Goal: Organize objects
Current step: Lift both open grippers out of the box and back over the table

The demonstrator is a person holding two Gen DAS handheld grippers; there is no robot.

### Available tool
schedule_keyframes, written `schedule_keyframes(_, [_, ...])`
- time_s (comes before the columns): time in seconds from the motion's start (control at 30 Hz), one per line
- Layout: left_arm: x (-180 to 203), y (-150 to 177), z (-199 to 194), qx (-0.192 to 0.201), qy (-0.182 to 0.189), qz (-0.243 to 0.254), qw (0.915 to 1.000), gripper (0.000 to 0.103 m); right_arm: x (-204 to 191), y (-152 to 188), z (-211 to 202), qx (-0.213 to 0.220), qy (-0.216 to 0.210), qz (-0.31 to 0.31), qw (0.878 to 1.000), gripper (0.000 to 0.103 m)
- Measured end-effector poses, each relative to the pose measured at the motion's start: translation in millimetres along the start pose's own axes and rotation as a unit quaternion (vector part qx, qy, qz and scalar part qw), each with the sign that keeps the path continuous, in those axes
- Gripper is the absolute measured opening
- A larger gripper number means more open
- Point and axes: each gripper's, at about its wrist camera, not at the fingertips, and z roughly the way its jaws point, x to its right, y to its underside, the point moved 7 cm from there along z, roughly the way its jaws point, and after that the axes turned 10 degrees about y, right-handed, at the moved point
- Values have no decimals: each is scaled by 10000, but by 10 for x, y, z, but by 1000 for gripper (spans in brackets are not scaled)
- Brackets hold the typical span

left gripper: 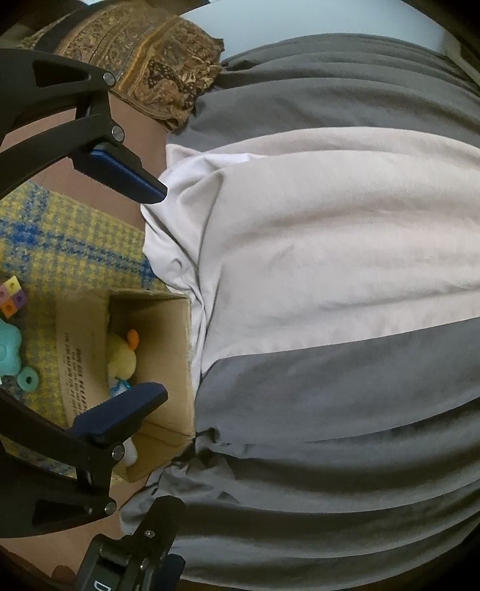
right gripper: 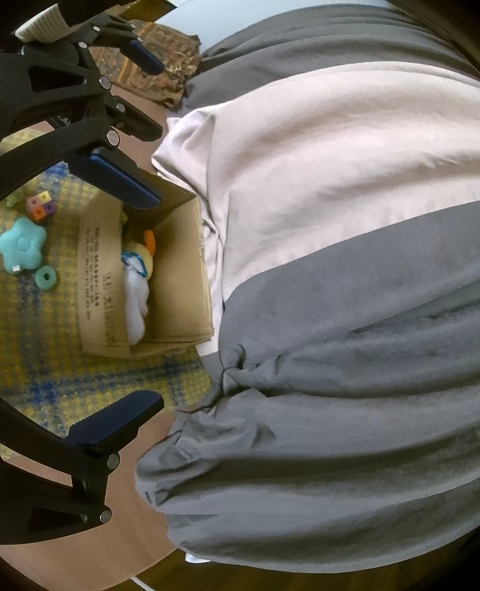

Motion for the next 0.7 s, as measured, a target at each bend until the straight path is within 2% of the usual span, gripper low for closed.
schedule_keyframes(0.7, [-272,610,-335,-170,-251,-76,9995,99,-219,665,-110,-285,-118,-148,9994,99])
